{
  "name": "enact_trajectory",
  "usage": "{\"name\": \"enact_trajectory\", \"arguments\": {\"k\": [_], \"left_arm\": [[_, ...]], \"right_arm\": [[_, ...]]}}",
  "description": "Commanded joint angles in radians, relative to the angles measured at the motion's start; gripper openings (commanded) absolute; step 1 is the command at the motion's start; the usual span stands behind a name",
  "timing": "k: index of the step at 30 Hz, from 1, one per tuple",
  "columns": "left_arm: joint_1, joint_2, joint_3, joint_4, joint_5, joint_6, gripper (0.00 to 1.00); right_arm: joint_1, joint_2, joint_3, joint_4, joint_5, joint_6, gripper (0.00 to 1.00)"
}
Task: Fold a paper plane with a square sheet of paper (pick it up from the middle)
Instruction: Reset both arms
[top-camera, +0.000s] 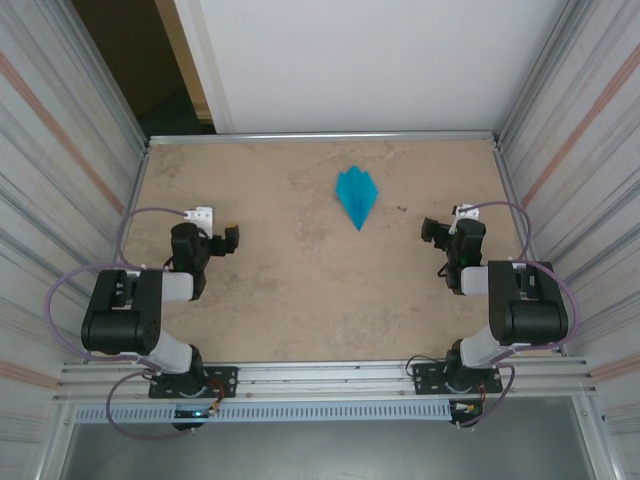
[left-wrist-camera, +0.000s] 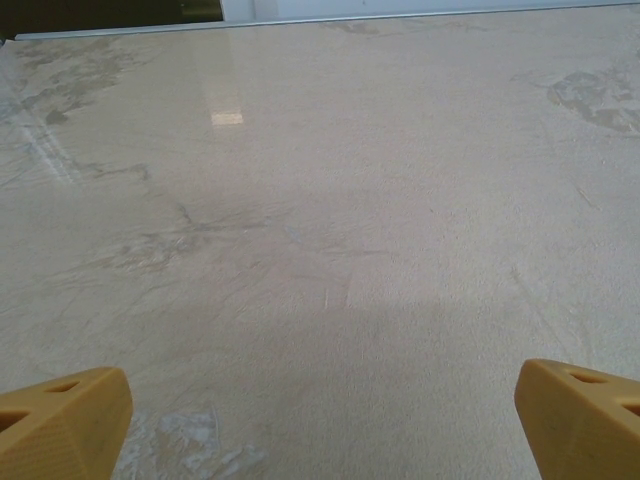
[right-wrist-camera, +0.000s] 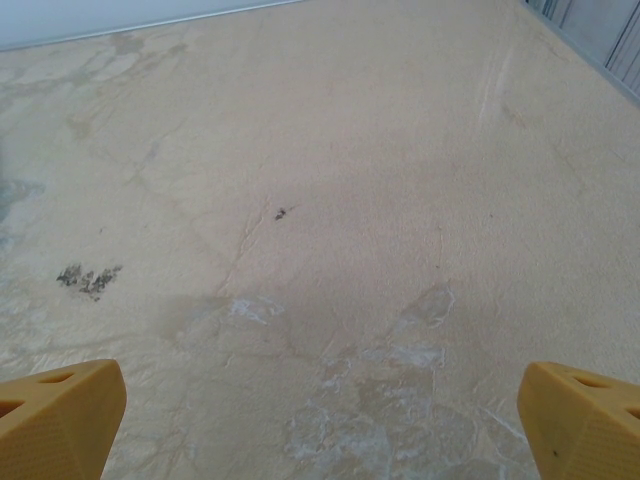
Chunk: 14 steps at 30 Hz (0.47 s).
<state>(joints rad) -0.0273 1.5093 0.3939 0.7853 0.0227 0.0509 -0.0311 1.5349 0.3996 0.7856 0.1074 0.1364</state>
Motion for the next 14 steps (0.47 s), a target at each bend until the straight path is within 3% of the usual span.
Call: {"name": "enact_trajectory", "arguments": {"k": [1, 14], "left_arm": [[0.006, 0.006, 0.022, -0.001, -0.001, 0.02, 0.99], [0.012, 0.007, 0.025, -0.005, 0.015, 0.017, 0.99]], "right_arm": [[0.003, 0.006, 0.0, 0.03, 0.002, -0.027, 0.99], [0.004, 0.003, -0.007, 0.038, -0.001, -0.027, 0.99]]}}
